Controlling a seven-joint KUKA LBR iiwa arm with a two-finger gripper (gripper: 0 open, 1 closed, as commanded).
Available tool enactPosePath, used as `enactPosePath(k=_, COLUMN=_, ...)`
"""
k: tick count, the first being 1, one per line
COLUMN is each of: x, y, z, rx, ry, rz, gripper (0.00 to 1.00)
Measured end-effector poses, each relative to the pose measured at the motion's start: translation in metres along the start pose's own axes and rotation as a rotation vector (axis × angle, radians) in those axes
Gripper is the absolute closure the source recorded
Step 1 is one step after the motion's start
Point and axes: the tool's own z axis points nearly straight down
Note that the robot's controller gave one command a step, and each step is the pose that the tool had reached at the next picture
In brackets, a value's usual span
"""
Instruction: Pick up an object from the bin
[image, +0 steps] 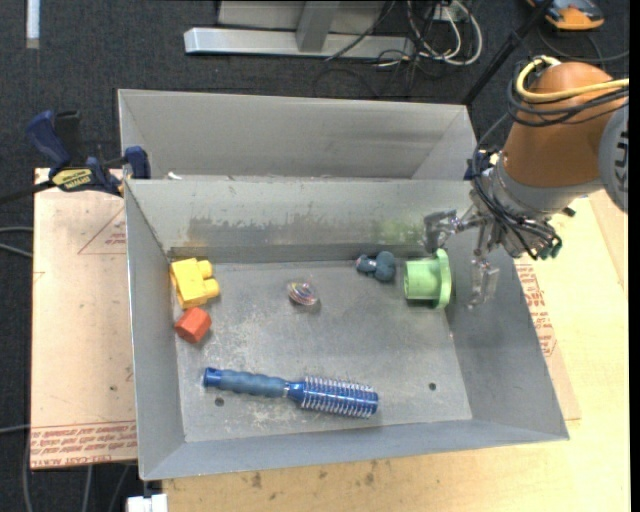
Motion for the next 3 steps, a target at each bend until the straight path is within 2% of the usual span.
enactPosePath(k=1, x=-0.015, y=-0.025, z=0.118, rx=-0.002, ry=0.003, rz=-0.079, gripper=0.00)
enactPosePath(k=2, x=-0.018, y=-0.025, z=0.112, rx=-0.001, ry=-0.004, rz=-0.078, gripper=1.00)
enactPosePath(k=3, x=-0.004, y=-0.021, z=-0.045, rx=0.006, ry=-0.007, rz=-0.108, gripper=1.00)
